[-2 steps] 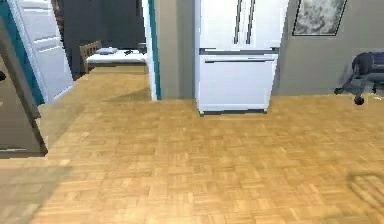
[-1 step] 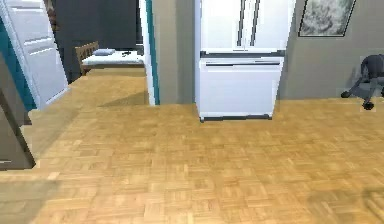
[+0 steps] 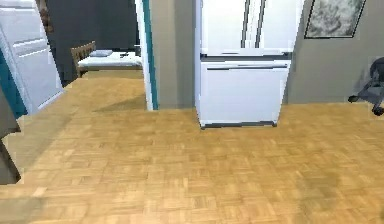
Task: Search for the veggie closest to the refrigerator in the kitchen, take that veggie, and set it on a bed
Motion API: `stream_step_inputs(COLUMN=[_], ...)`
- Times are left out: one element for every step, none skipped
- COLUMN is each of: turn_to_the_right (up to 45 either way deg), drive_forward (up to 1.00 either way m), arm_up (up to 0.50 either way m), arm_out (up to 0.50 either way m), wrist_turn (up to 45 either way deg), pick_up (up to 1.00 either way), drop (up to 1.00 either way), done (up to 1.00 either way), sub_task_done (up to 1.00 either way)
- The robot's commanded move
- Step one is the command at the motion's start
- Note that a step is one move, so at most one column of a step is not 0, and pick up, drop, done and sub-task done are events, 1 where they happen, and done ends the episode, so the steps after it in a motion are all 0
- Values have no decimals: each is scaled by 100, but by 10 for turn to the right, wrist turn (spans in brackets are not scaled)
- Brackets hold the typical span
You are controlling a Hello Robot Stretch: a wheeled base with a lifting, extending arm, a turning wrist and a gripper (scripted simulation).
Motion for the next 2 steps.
stream_step_inputs(turn_to_the_right=[120, 0], drive_forward=[0, 100], arm_up=[0, 0], arm_out=[0, 0], wrist_turn=[0, 0], pick_up=[0, 0], drop=[0, 0], done=[0, 0], sub_task_done=[0, 0])
